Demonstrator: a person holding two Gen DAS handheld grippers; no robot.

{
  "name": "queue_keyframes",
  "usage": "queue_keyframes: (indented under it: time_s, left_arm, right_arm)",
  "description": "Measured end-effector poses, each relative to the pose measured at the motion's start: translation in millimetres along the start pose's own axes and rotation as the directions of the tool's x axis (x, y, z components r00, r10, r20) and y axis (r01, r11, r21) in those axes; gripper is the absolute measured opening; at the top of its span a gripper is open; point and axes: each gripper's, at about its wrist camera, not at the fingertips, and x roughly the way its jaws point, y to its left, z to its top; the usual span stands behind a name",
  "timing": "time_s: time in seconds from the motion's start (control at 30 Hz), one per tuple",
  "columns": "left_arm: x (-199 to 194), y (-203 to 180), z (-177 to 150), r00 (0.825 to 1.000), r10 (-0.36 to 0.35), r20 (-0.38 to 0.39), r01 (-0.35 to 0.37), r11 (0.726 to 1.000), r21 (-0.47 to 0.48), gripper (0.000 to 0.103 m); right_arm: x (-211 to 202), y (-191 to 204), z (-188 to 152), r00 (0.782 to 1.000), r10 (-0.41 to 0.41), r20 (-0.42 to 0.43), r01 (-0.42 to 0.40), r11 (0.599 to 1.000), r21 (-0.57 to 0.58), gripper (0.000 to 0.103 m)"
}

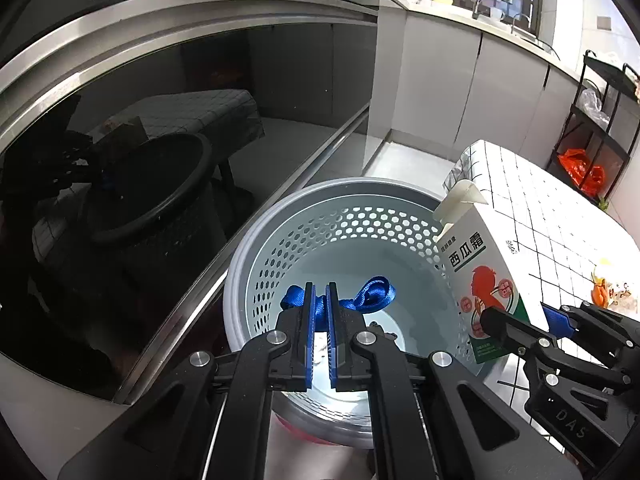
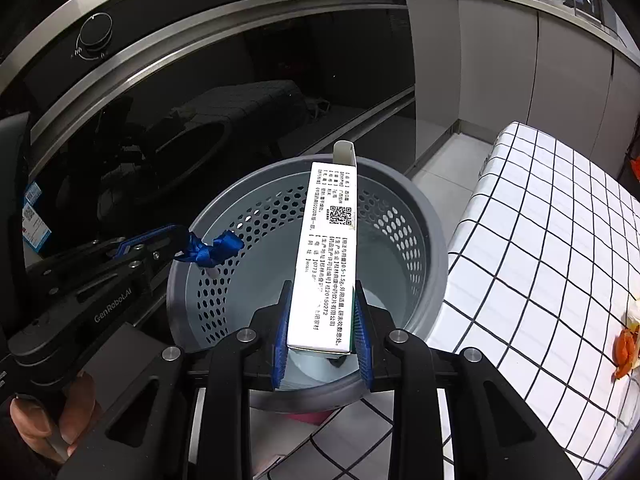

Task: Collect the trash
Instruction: 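Carry the blue cloth in the left gripper to the basket while the right gripper carries the carton, then open both grippers to drop the cloth and carton into the basket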

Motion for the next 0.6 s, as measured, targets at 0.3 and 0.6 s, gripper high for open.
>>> queue_keyframes:
  time_s: [0.3,0.6]
  left_arm:
    - [0.6,4.4,0.8,1.0,-0.007,-0.014,0.007,1.0,-0.022,0.007]
    - [3.7,7.4,0.1,0.999,0.0,-0.033,-0.002,0.999,-0.037,0.038]
  right_arm:
    - [-1.5,-4.4,4.0,1.0,0.008,0.018,-0.008,1.0,0.015,0.029]
    - [-6.4,-7.1,1.6,0.999,-0.001,0.035,-0.001,0.999,0.033,0.044]
